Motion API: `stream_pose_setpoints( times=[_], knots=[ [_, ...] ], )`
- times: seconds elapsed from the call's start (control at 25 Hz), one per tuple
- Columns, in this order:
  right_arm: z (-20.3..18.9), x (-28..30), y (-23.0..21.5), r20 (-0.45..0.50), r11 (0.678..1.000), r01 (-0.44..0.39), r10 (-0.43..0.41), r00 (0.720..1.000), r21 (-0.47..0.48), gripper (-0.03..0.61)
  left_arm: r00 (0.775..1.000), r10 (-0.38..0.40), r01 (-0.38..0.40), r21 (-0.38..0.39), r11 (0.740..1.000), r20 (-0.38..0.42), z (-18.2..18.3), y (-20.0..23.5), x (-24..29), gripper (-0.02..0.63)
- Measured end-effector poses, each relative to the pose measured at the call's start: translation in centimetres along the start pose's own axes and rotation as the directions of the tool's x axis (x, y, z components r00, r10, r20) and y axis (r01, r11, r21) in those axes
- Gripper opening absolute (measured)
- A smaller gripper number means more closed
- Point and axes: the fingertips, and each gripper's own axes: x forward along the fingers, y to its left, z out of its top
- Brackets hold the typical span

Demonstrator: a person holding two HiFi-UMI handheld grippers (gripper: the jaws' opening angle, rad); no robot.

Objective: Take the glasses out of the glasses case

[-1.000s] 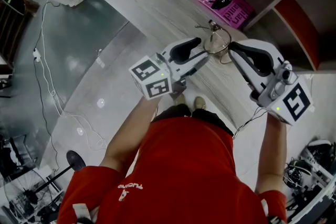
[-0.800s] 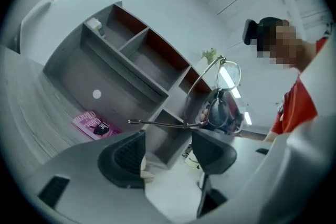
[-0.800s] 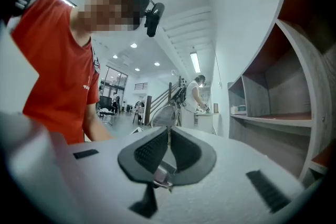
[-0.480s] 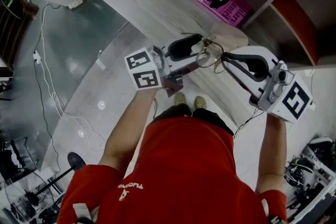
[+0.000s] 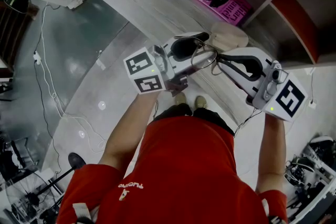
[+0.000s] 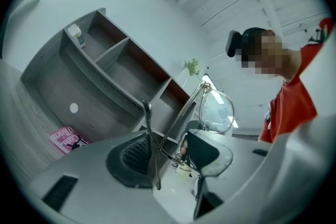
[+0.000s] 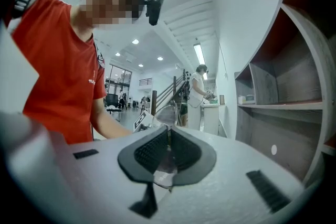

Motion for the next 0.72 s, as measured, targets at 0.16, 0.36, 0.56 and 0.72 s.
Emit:
stream_pose_setpoints(
  times=[0.16, 0.36, 0.56, 0.72],
  knots=[
    [-0.8, 0.1, -0.3, -0.022, 1.000, 0.022, -0.021, 1.000, 0.006, 0.023, 1.000, 0.024, -0.024, 0.025, 0.999, -0.005, -0.1, 0.0, 0.2, 0.160],
    [-0.6, 0.7, 0.3, -0.029, 0.999, 0.030, -0.030, 0.999, 0.022, 0.025, 0.998, 0.056, -0.054, 0.075, 0.996, -0.027, -0.4, -0.7, 0.1, 0.106],
    [-1.1, 1.0, 0.7, -0.052, 0.999, 0.038, -0.037, 0.998, 0.020, 0.026, 0.995, 0.086, -0.080, 0.114, 0.990, -0.047, -1.1, -1.0, 0.1, 0.068],
    [-1.7, 1.3, 0.7, -0.084, 0.998, 0.056, -0.056, 0.995, -0.008, 0.026, 0.992, 0.119, -0.112, 0.125, 0.986, -0.043, -1.5, -0.7, 0.1, 0.043]
  ],
)
